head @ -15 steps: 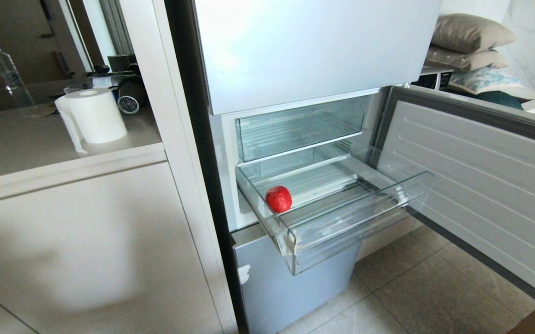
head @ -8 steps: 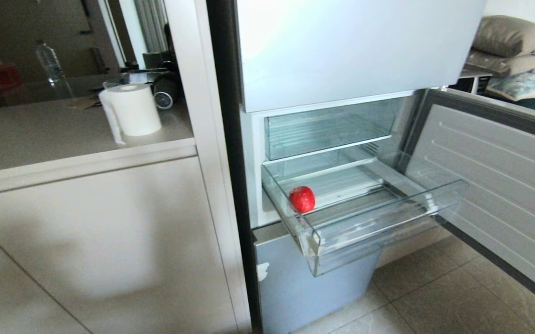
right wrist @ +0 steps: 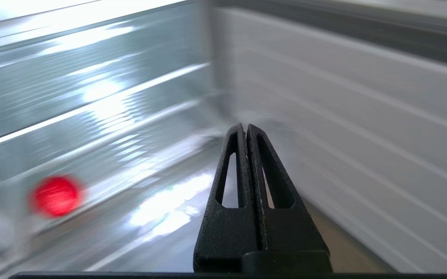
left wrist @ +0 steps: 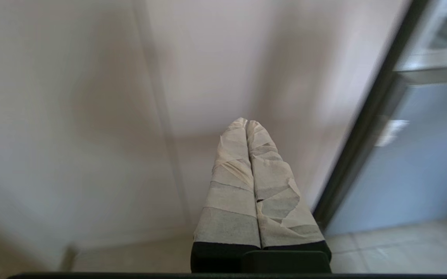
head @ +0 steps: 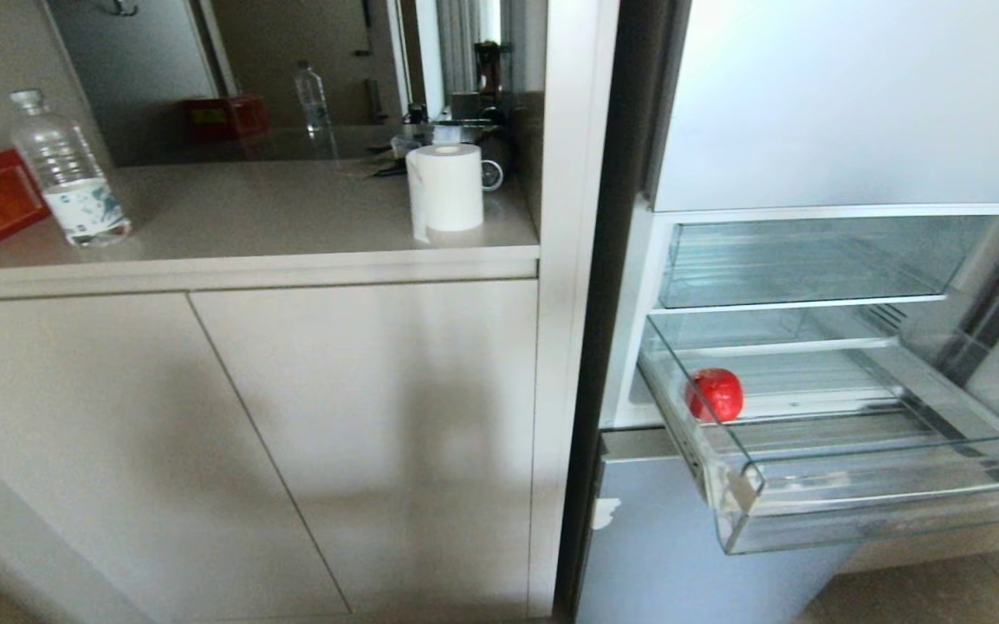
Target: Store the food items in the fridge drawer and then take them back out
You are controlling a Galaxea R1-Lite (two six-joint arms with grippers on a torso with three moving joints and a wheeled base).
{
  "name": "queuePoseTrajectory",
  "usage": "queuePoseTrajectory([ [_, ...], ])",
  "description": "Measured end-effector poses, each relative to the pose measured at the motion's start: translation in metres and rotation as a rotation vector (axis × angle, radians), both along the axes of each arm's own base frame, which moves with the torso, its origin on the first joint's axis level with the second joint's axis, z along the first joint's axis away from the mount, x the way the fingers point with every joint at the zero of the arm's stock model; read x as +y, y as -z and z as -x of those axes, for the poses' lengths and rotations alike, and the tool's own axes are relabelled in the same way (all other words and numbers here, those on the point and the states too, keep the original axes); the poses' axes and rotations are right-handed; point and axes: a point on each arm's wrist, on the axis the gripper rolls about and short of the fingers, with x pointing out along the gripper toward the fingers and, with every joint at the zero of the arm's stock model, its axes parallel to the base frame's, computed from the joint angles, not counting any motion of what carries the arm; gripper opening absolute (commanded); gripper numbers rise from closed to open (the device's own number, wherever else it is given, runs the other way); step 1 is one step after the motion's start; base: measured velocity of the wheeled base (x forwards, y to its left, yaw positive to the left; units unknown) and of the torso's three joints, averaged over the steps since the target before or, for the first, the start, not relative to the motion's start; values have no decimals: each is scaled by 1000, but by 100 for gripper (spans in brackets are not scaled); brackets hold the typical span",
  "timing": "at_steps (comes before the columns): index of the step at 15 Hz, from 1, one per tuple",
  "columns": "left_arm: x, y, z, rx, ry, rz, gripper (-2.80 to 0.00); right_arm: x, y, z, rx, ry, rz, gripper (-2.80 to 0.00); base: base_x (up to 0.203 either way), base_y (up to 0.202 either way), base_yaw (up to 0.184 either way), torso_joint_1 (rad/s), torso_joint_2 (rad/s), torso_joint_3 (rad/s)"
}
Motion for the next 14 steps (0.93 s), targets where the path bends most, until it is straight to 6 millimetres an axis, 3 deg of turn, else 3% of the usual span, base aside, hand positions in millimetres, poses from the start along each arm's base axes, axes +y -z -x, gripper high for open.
queuePoseTrajectory([
  [6, 0, 0, 0, 0, 0, 0, -280, 4, 15, -19, 69, -208, -29, -280, 0, -2, 36, 0, 0, 1],
  [9, 0, 0, 0, 0, 0, 0, -280, 14, 18, -50, 164, -345, -105, -280, 0, 0, 0, 0, 0, 0],
  [14, 0, 0, 0, 0, 0, 0, -280, 45, 22, -125, 442, -441, -158, -280, 0, 0, 0, 0, 0, 0],
])
